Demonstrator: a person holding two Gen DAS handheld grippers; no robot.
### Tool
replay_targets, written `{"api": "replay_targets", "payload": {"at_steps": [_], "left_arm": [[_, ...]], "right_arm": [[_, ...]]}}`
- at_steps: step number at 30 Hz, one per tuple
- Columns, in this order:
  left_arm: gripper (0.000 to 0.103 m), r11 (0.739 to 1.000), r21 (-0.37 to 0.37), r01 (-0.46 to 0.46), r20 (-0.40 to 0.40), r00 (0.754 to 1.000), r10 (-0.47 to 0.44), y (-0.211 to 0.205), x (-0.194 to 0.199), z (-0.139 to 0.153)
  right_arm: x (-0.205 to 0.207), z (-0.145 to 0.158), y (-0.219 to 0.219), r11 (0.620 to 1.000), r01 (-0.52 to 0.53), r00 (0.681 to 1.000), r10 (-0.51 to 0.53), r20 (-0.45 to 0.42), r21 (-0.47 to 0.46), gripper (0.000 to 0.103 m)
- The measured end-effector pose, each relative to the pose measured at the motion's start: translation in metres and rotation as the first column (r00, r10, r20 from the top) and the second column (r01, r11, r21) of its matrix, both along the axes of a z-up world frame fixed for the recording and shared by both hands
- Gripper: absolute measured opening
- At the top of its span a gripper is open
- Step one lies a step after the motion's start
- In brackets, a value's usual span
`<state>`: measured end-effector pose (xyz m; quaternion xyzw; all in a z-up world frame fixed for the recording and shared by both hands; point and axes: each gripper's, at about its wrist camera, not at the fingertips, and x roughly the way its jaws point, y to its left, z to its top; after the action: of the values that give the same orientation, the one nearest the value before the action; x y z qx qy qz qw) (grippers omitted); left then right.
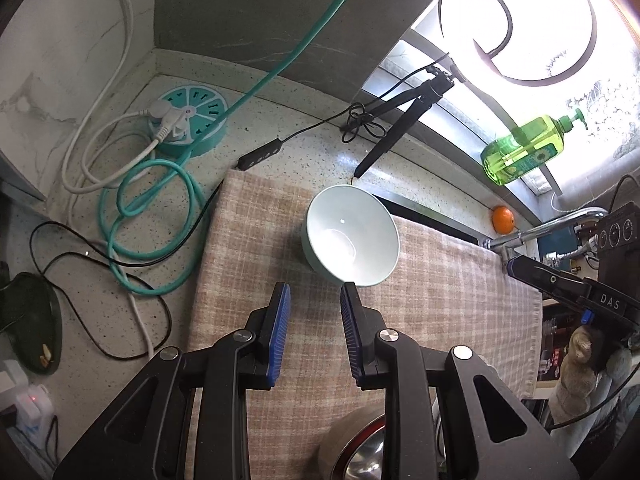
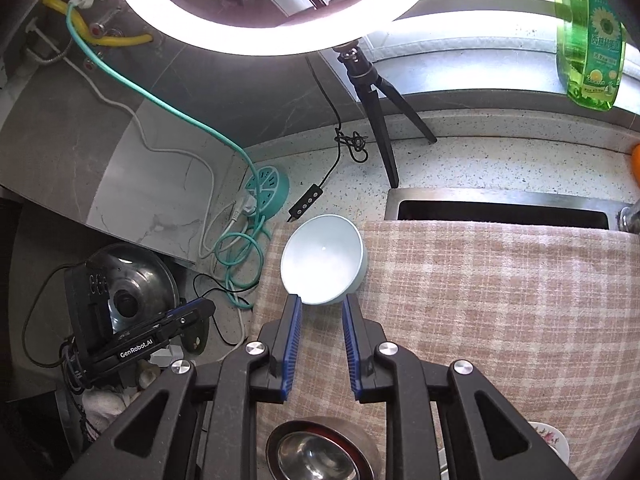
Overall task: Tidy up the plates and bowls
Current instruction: 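Move both grippers toward the rim of the pale teal bowl, then close both grippers on the rim of the pale teal bowl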
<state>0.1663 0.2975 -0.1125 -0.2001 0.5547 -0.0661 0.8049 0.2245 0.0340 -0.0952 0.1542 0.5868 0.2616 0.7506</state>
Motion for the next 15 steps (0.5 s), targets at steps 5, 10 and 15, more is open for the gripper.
{"api": "replay_targets", "payload": {"at_steps": [5, 10, 15], "left_arm": [[0.024, 1.000, 0.017, -0.007, -0.035, 0.999, 0.008, -0.006, 0.022, -0.015], [0.024, 0.999, 0.032, -0.012, -0.072, 0.997, 0.014, -0.009, 0.041, -0.038], [0.024, 0.999, 0.035, -0.019, -0.105, 0.994, 0.022, -0.010, 0.054, -0.058]], "right_arm": [[0.023, -0.034, 0.010, 0.999, -0.028, 0.998, 0.027, -0.057, -0.016, 0.019], [0.040, -0.063, 0.022, 0.998, -0.057, 0.994, 0.054, -0.091, -0.035, 0.019], [0.054, -0.085, 0.032, 0.995, -0.080, 0.991, 0.073, -0.114, -0.052, 0.019]]}}
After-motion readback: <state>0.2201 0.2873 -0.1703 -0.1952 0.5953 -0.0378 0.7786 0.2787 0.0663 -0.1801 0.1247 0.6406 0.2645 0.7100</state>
